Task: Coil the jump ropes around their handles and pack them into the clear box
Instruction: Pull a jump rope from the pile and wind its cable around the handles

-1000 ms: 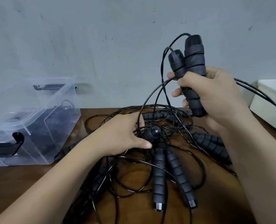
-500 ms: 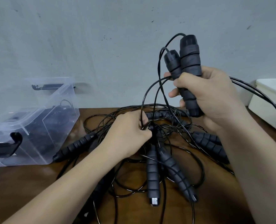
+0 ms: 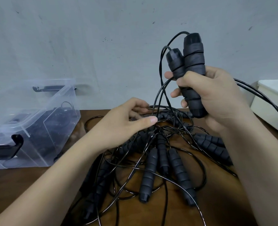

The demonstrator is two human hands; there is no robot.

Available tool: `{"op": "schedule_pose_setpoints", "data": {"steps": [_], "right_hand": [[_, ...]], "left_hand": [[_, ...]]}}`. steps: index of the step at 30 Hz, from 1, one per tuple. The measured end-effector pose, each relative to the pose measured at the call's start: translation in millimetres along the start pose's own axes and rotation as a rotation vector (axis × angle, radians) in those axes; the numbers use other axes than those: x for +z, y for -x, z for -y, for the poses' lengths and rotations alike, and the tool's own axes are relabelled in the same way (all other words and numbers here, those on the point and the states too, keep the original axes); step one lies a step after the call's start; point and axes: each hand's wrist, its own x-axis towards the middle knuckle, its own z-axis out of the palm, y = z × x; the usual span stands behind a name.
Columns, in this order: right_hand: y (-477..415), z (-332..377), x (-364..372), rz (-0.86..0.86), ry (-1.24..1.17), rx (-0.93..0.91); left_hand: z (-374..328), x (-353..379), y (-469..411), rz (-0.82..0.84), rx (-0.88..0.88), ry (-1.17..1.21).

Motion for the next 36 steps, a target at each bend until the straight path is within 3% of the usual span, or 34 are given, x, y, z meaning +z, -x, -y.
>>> {"op": "schedule_pose_setpoints", "data": {"steps": [10, 13, 18, 22, 29, 32, 36], "right_hand": [[0, 9, -12, -0.042, -0.051, -0.045], [-1, 10, -12, -0.050, -0.046, -0.053], [0, 9, -11, -0.060, -0.028, -0.052], [1, 9, -11, -0.032, -0.029, -0.027], [5, -2, 12, 0.043, -0.048, 0.096], [6, -3, 13, 0.037, -0.021, 0.112], [6, -3, 13, 0.088, -0.034, 0.142]], "left_hand": [[11, -4, -1, 0.362, 0.034, -0.247], [17, -14, -2, 0.334, 0.045, -0.192], [24, -13, -10, 0.158, 0.041, -0.370], [23, -17, -6, 0.227, 0.068, -0.286], [6, -21, 5, 0.444, 0.111, 0.071], [1, -24, 7, 0.332, 0.087, 0.151], [-9, -35, 5, 0.038, 0.047, 0.255]]}}
